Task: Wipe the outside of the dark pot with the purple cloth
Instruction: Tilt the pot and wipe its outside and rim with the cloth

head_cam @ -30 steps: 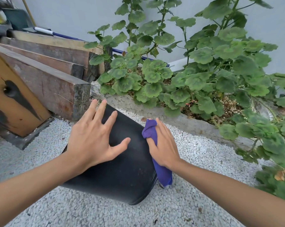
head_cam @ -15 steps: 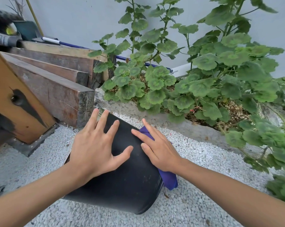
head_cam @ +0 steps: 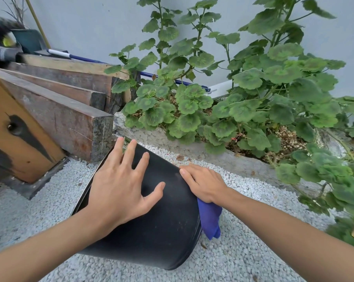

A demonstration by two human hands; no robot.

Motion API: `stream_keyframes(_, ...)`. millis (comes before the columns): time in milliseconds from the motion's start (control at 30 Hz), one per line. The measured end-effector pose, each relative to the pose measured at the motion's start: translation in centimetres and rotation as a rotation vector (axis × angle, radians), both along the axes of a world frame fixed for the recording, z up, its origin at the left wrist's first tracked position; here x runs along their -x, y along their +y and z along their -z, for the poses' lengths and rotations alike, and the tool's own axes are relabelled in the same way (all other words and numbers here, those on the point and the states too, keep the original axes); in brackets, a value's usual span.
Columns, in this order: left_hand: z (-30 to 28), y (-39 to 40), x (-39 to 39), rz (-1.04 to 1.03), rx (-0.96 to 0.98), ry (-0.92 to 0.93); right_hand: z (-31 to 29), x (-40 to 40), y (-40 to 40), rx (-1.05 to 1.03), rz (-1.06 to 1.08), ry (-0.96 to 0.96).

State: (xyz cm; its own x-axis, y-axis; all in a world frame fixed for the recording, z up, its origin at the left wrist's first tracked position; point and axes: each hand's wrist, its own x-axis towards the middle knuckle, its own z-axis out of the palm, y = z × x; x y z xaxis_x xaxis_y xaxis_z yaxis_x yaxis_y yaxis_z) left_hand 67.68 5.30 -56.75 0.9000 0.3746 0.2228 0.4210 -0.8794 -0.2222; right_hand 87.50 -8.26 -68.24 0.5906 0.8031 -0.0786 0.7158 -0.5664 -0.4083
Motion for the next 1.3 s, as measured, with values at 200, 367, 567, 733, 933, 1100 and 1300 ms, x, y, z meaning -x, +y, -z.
stream_keyframes(200,0.1,-1.0,-0.5,0.061,0.017,-0.027,-0.3,0.5,-2.0,0.102,0.056,-0.124)
stream_keyframes(367,0.4,-1.0,-0.5,0.083,0.002,-0.042,0.1,0.1,-5.5,0.226,0.092,-0.231)
stream_keyframes(567,0.7,-0.4,-0.4,0.085,0.008,-0.050,-2.3,-0.6,-7.1,0.210,0.191,-0.232)
stream_keyframes(733,0.1,-1.1,-1.0,0.133,0.033,-0.059,-6.7,-0.3,-4.6,0.050,0.278,0.006)
stream_keyframes(933,-1.4,-3.3,-2.4,0.249,0.303,-0.199,-12.0,3.1,-2.7,-0.156,0.212,0.115)
stream_keyframes(1100,-2.9,-5.2,-3.4,0.340,1.042,-0.345,-14.3,6.3,-2.1,-0.184,0.079,0.098)
stream_keyframes(1300,-2.2,-3.7,-3.0,0.375,1.133,-0.343,-13.9,6.4,-3.2,-0.127,0.227,-0.006)
